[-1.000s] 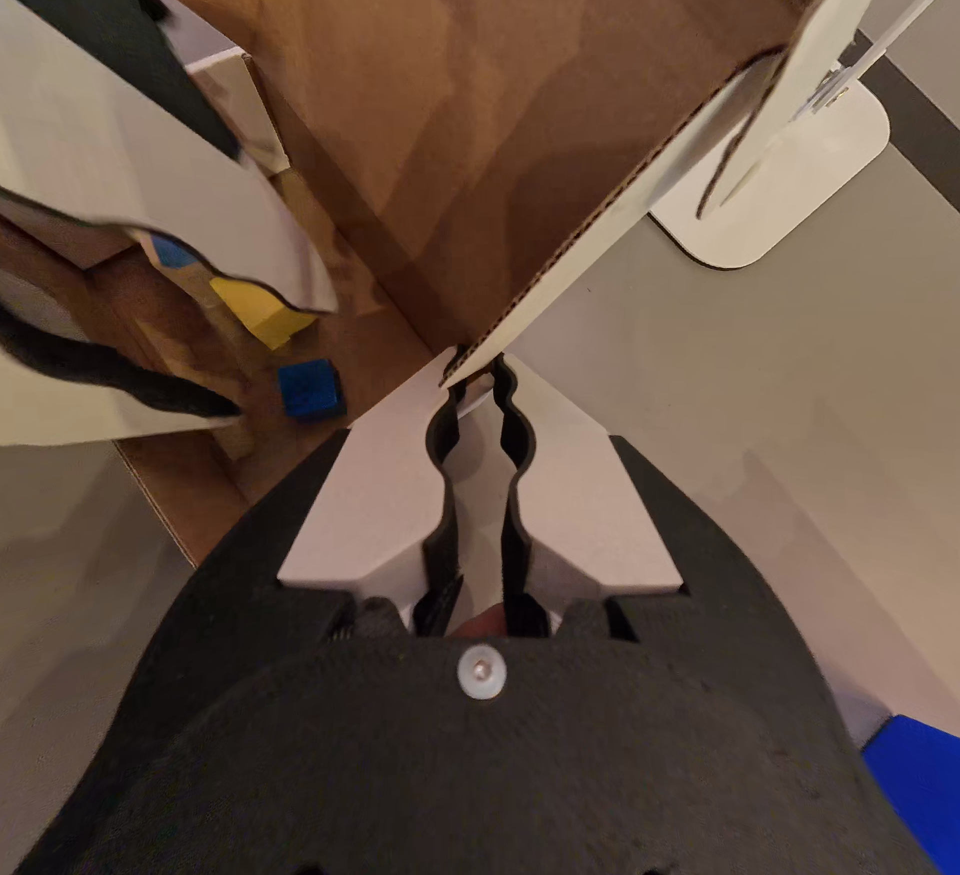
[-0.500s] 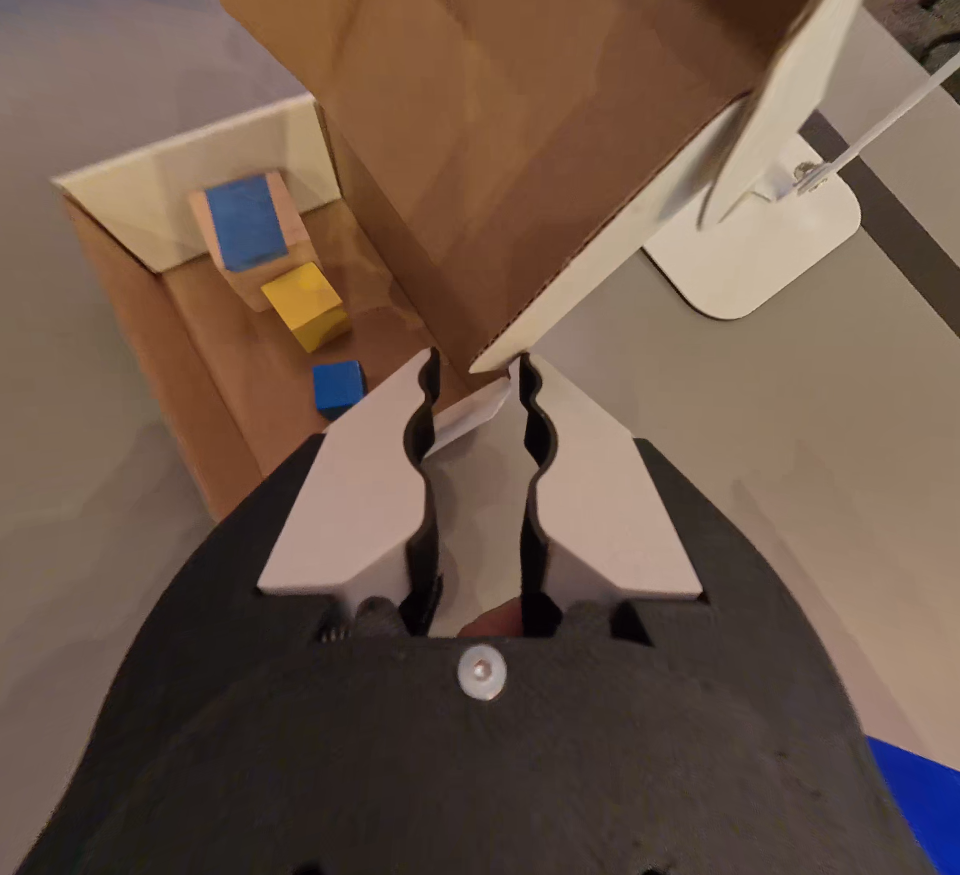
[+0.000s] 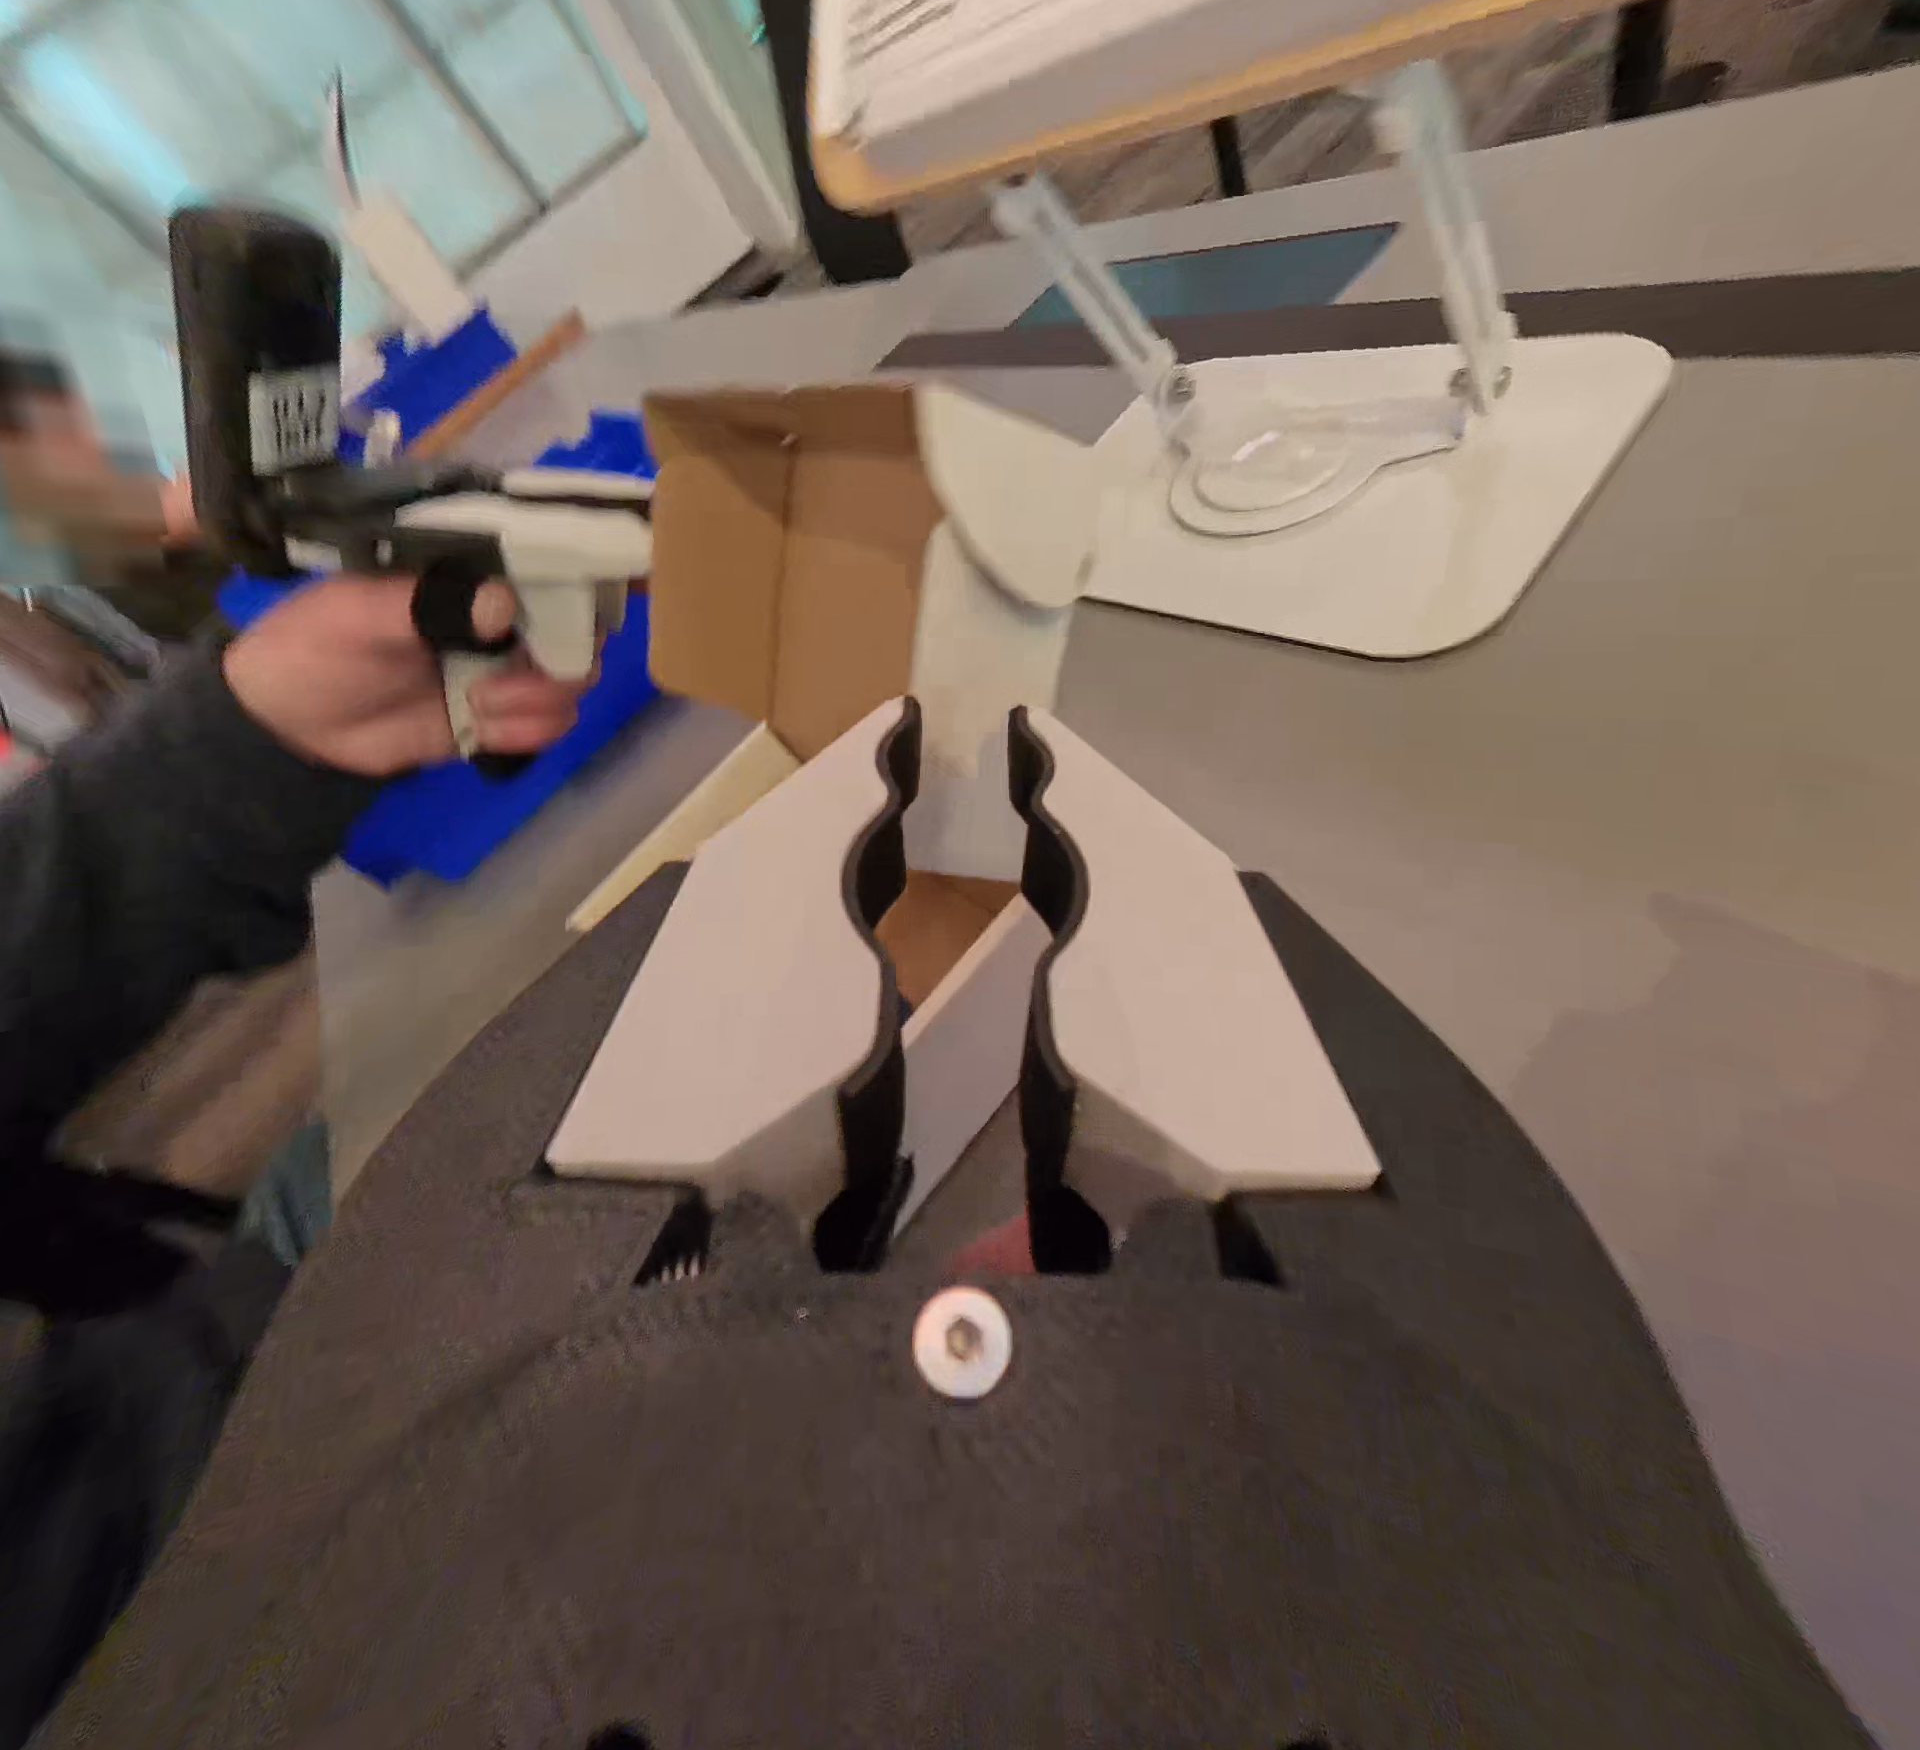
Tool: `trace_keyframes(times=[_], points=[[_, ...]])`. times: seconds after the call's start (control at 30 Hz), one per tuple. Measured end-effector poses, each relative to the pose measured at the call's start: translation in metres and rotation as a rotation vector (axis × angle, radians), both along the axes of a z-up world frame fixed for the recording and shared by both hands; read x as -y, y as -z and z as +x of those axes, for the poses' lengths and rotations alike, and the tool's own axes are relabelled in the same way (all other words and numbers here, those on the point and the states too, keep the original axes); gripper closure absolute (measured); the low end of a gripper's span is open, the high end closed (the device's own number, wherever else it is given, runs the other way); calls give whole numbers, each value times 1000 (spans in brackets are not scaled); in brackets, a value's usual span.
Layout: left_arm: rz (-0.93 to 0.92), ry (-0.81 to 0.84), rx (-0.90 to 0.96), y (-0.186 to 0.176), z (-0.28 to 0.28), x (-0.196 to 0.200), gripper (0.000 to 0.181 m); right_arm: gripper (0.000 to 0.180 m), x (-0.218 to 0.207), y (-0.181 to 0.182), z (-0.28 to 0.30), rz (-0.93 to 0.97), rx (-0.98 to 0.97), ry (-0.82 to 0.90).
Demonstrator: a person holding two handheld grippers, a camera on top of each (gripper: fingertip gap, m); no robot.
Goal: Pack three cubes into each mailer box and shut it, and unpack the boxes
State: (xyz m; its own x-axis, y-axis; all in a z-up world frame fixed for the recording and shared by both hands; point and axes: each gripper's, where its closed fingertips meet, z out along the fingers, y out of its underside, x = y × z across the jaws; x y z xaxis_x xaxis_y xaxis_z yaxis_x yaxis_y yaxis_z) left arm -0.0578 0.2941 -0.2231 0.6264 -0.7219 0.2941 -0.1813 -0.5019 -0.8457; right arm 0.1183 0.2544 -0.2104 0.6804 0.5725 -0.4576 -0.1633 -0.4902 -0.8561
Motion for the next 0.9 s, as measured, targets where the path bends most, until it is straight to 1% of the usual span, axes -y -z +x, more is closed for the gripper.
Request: trace_keyframes(times=[0.07,0.1,0.17,0.33,0.43,0.7,0.9], points=[[-46,7,49,5,2,1,146,162,-8,6,7,-50,-41,56],[-71,16,74,7,4,2,146,160,-9,11,6,-60,-32,43],[-115,67,121,11,12,10,144,150,-8,21,-1,-100,-38,-11],[-135,111,197,14,16,11,145,150,-8,21,-16,-105,-139,-118],[-158,147,244,14,18,12,146,145,-7,22,-17,-111,-178,-168],[-131,252,286,4,26,25,147,139,3,13,-23,-107,-241,-268],[-107,317,276,3,33,37,149,142,6,13,-26,-85,-209,-282]])
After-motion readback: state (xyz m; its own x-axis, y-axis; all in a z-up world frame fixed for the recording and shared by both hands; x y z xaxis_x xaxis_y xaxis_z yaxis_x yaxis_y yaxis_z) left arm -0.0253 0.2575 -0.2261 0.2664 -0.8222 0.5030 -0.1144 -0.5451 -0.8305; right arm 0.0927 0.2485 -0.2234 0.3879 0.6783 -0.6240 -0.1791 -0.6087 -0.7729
